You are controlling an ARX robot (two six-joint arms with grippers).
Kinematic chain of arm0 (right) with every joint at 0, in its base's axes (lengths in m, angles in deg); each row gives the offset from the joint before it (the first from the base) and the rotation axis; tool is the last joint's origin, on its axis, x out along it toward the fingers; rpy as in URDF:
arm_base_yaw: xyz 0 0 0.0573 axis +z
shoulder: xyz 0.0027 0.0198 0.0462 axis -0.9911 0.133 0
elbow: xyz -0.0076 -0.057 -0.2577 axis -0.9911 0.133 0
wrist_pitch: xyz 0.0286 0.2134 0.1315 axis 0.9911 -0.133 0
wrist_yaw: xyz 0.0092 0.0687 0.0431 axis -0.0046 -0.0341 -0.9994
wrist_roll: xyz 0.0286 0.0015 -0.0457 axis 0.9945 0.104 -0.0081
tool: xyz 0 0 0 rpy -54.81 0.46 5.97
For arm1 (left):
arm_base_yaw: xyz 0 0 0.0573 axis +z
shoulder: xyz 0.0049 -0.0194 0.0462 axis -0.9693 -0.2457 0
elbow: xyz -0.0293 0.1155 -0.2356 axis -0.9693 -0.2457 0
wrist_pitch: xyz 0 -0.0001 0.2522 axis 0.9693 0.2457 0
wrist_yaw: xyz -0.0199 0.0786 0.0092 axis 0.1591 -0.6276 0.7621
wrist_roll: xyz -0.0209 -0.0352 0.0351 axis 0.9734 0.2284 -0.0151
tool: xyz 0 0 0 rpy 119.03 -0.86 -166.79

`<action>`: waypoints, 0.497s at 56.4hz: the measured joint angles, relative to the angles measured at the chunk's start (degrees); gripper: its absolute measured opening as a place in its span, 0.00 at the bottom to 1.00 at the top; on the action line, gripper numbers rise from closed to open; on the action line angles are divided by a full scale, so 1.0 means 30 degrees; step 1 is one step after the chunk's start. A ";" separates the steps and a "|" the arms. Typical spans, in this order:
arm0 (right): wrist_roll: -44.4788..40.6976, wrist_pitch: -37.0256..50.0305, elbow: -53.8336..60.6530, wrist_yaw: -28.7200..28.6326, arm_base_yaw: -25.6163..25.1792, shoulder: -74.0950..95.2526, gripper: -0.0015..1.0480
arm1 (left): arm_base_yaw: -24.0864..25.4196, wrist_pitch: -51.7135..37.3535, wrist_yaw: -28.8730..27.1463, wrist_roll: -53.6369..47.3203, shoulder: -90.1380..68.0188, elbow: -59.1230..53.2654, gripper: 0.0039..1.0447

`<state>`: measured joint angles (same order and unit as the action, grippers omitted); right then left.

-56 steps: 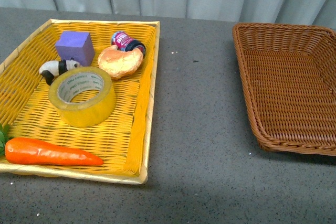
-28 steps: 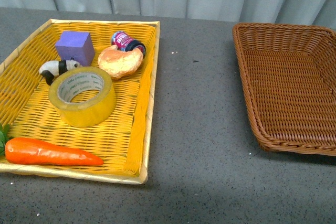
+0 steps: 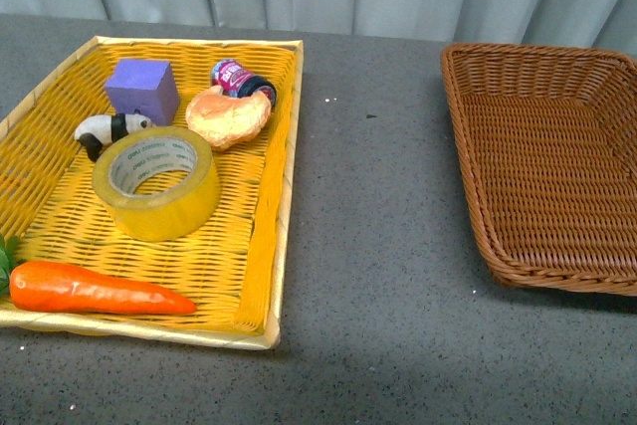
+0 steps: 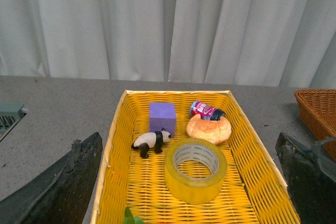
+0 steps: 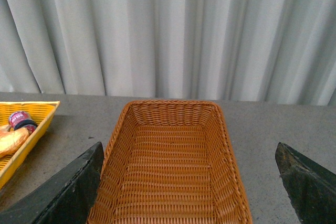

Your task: Move tape to another basket

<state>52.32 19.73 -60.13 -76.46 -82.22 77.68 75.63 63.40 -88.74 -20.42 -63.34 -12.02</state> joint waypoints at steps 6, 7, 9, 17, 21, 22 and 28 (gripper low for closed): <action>0.0000 0.0000 0.0007 0.0000 0.0000 0.0000 0.91 | 0.0000 0.0000 0.0000 0.0000 0.0000 0.0000 0.94; 0.0000 0.0000 0.0007 0.0000 0.0000 0.0000 0.91 | 0.0000 0.0000 0.0000 0.0000 0.0000 0.0000 0.94; 0.0000 0.0000 0.0007 0.0000 0.0000 0.0000 0.91 | 0.0000 0.0000 0.0000 0.0000 0.0000 0.0000 0.94; 0.0007 0.0000 0.0007 0.0000 0.0000 0.0000 0.91 | -0.0415 0.1938 -0.2535 0.0962 -0.2652 0.0984 0.94; 0.0000 0.0000 0.0000 -0.0015 0.0000 -0.0015 0.91 | -0.0277 0.0736 -0.2361 0.1800 -0.5858 0.1341 0.94; 0.0000 0.0000 0.0007 0.0000 0.0000 -0.0015 0.91 | -0.0226 0.0160 -0.2259 0.1989 -0.6849 0.1472 0.94; 0.0007 0.0000 0.0007 -0.0007 0.0000 -0.0015 0.91 | -0.0393 -0.2980 -0.2164 0.3679 -1.2954 0.2907 0.94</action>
<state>52.34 19.73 -60.11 -76.48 -82.22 77.64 74.45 54.46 -95.23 -9.38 -102.21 -3.30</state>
